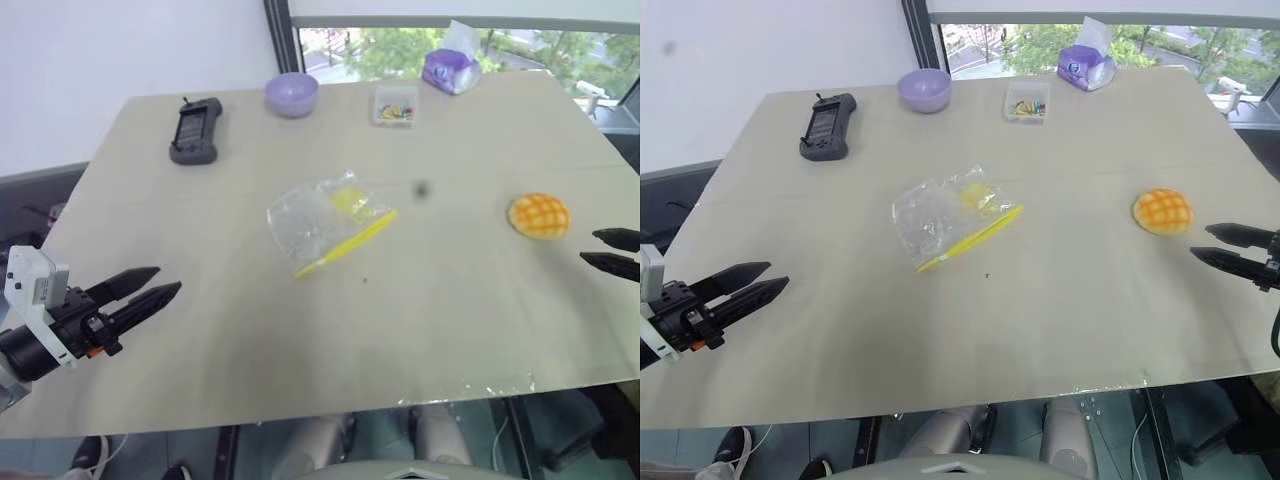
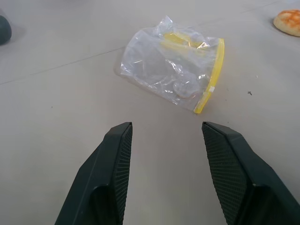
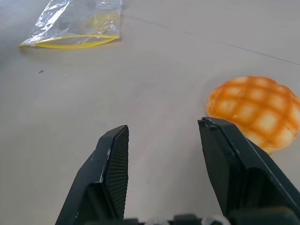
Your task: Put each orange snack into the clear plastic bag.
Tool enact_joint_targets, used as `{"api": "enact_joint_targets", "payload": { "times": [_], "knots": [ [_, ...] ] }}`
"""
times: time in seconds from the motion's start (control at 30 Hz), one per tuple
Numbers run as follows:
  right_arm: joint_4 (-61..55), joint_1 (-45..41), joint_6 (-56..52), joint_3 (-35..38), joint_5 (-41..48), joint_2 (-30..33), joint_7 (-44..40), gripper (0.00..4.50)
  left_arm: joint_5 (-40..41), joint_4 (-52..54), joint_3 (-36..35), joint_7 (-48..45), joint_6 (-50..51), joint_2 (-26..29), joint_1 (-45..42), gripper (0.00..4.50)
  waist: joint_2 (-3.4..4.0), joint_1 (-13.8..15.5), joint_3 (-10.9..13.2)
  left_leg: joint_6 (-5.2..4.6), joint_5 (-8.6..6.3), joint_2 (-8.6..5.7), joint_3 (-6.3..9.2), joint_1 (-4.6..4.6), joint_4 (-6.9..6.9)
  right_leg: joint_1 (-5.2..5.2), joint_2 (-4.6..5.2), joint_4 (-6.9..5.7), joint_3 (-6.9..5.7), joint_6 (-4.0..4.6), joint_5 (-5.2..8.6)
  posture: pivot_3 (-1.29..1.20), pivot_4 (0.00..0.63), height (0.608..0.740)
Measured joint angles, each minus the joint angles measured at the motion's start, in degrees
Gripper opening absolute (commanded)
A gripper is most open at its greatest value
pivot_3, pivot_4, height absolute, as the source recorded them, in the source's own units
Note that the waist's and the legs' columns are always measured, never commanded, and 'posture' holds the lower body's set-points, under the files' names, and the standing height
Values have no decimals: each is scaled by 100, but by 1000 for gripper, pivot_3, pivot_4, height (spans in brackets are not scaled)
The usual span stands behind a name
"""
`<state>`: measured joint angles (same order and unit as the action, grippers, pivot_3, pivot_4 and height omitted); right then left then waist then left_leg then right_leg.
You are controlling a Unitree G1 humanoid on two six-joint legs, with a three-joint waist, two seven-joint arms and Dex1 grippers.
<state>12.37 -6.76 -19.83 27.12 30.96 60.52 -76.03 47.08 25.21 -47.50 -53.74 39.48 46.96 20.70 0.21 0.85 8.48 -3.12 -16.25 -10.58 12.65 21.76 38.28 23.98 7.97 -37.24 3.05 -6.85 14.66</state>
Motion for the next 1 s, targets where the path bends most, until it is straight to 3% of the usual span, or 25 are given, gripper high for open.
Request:
{"api": "enact_joint_targets", "payload": {
  "times": [0.8,1.0],
  "knots": [
    [-264,136,-158,3,108,-11,76,2550,-95,4,48,39,-59,0,-30,2490,0,2,0,0,0,3,-1,0,0,0,-2,1,0,1,-1,0,150,736],
    [-344,135,-217,3,127,-13,108,2550,-483,34,213,-13,-300,32,96,2490,0,2,0,0,0,4,-2,0,0,0,-1,1,1,1,-1,0,150,736]
  ]
}}
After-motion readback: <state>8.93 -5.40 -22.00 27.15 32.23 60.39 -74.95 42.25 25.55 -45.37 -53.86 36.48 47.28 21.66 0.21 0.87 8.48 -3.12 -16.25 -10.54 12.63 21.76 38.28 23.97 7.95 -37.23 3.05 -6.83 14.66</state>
